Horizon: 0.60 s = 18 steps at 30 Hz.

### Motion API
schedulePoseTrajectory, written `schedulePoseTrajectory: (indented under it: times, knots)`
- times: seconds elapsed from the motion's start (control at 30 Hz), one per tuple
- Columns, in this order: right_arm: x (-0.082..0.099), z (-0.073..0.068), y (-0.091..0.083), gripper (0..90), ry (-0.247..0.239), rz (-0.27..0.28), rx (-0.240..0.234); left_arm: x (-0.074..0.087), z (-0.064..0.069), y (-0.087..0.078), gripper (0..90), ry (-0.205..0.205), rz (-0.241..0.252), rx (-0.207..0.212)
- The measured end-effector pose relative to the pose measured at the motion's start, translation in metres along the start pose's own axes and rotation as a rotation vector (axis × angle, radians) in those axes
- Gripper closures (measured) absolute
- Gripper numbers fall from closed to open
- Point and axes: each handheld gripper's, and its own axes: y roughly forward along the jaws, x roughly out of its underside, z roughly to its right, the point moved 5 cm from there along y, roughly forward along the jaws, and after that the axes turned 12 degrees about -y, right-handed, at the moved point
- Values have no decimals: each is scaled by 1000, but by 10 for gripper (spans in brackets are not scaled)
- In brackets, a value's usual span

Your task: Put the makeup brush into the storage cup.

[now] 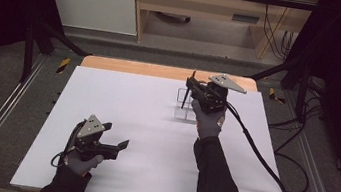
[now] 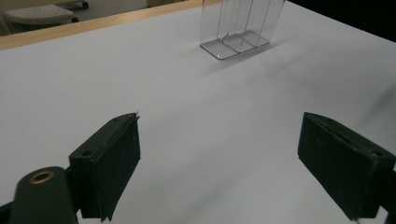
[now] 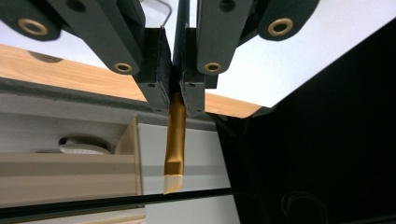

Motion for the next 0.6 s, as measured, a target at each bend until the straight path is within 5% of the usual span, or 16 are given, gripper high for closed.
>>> schedulePoseTrajectory:
  times: [0.6]
  knots:
    - [-9, 20, 19, 838, -7, 6, 83, -2, -2, -3, 122, 0, 7, 8]
